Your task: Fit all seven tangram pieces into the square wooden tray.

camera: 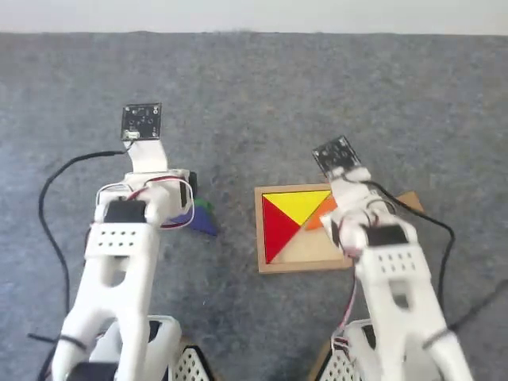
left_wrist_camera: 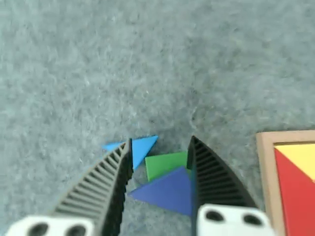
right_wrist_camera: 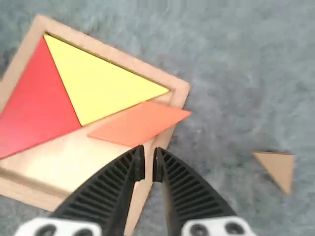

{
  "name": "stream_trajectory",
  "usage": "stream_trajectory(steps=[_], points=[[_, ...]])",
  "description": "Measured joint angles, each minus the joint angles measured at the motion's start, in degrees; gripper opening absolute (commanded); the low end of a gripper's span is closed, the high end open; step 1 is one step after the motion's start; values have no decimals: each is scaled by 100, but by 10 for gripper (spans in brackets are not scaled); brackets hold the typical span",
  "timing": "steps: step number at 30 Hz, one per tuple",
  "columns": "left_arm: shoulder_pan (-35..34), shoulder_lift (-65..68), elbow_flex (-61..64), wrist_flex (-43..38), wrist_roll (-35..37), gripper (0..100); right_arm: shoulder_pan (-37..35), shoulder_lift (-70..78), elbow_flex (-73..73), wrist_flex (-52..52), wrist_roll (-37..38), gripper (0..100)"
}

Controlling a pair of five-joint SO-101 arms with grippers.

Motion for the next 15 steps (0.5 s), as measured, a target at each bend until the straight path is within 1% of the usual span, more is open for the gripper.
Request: stream_trajectory(steps=[3,5,11,13,15], points=[[-18,343,0,-141,18,177,-35,1064,-431,-53,-18,48],[-18,422,0,-211,18,177,-26,1451,-563,-88,-18,48],[-123,422,-9,-264,18,177,299,1714,-624,-202,-18,40],[-105,422,-9,-264,18,177,369,1829,-633,-264,-18,6],[-105,457,-9,-264,18,177,466,2013,-677,-369,-18,12]])
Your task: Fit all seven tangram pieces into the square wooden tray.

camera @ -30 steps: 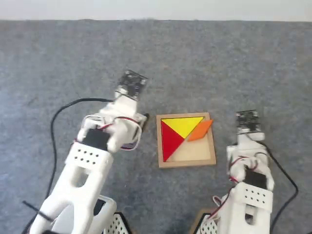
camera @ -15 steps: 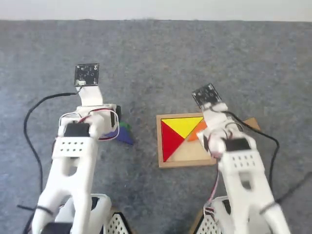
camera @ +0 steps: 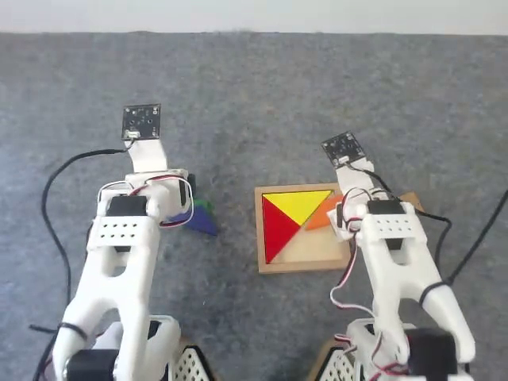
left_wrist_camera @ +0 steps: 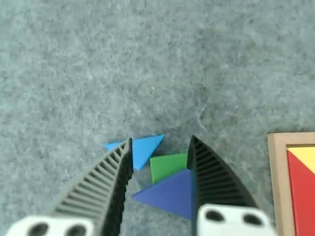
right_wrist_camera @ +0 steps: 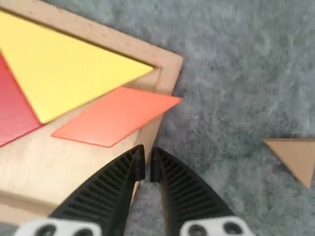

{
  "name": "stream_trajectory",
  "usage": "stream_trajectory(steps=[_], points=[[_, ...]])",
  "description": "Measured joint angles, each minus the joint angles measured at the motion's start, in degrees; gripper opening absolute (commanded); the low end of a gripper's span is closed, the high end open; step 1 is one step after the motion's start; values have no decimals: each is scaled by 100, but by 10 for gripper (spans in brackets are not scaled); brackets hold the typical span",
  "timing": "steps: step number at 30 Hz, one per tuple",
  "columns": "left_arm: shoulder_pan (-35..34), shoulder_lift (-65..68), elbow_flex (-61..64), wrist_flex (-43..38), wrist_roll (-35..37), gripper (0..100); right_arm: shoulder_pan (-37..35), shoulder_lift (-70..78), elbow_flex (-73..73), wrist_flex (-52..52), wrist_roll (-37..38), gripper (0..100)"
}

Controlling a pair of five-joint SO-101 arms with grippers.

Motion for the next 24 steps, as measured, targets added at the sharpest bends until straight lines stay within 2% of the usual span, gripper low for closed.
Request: stream_trajectory(steps=[6,16,24], points=[[0,18,0,0,0,177,97,475,-44,-378,0,9],[0,35,0,-264,0,177,97,624,-607,-404,-105,12],[0,35,0,-281,0,177,97,1389,-1099,-404,-105,9]])
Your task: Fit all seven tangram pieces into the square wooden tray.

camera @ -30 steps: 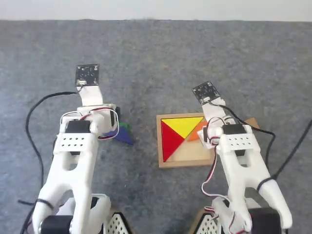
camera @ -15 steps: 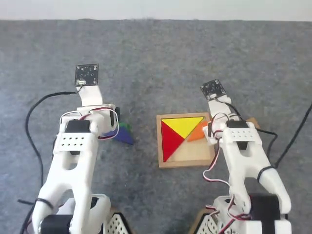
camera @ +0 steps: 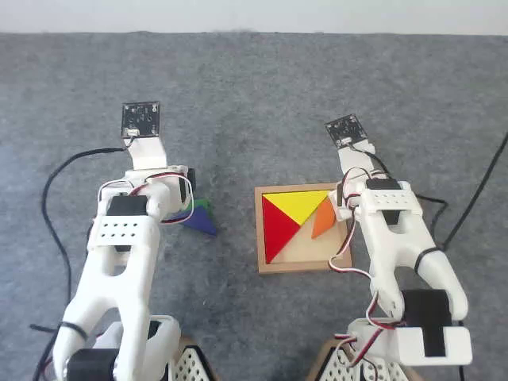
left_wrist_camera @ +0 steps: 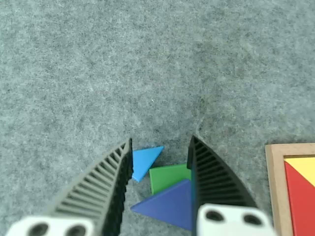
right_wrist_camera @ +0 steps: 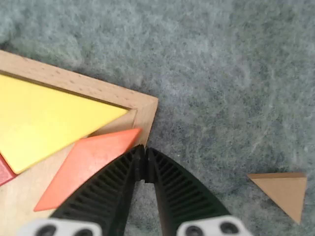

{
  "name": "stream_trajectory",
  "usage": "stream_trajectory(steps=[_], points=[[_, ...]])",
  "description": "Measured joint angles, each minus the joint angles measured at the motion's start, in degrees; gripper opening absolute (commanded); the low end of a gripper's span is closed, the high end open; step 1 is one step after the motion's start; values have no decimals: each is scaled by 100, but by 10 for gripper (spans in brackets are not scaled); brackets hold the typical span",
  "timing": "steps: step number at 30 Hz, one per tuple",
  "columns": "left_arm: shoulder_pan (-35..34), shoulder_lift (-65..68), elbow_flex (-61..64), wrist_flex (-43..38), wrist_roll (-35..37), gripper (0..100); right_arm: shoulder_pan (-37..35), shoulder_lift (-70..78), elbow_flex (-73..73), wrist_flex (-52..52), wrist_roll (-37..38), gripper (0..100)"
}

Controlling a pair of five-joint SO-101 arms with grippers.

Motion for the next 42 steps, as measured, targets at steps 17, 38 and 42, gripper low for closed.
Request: stream_trajectory(steps=[17,38,42], points=[[0,0,0,-18,0,177,-352,0,-193,-35,-26,9],[0,0,0,-18,0,177,-1547,-1257,1046,149,-334,9],[0,0,0,-18,0,177,-1538,-976,1046,149,-334,9]])
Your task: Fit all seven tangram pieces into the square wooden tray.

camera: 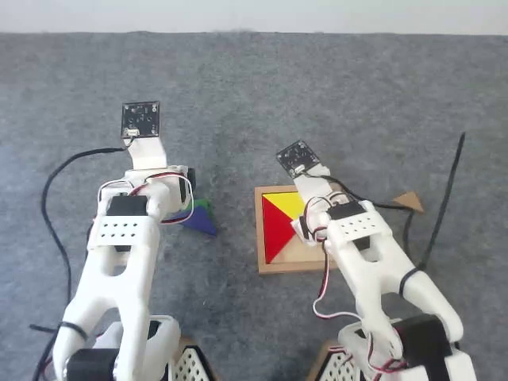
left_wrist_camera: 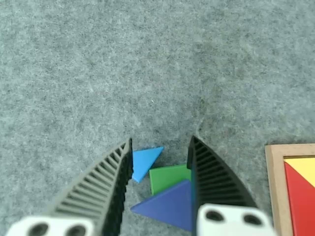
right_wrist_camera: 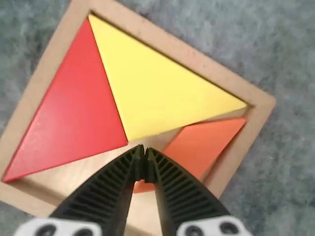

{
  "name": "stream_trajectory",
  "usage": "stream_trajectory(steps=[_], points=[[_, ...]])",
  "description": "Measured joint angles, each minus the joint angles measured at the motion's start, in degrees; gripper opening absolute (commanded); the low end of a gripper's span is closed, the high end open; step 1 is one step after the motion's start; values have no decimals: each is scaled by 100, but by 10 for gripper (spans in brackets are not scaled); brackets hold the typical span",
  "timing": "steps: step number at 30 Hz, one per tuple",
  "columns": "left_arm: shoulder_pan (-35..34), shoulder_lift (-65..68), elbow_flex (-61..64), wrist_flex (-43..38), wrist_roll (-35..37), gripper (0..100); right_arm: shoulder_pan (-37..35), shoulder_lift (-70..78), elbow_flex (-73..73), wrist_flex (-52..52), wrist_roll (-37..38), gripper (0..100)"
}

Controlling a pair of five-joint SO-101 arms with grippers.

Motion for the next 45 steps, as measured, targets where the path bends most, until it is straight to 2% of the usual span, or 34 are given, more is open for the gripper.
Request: stream_trajectory(steps=[10,25,31,37,42,45], points=[[0,0,0,0,0,177,510,185,-26,-97,132,9],[158,0,79,-18,0,176,686,844,-1090,-97,158,9],[149,0,79,-9,-149,181,914,-299,-967,396,-26,11],[-229,281,-290,985,-1029,214,1600,-1908,158,1064,-18,12],[-475,1407,-1134,2136,-2092,214,2356,-2681,1266,1099,369,12],[-475,2215,-1855,2752,-2497,214,2664,-2910,1635,967,440,12]])
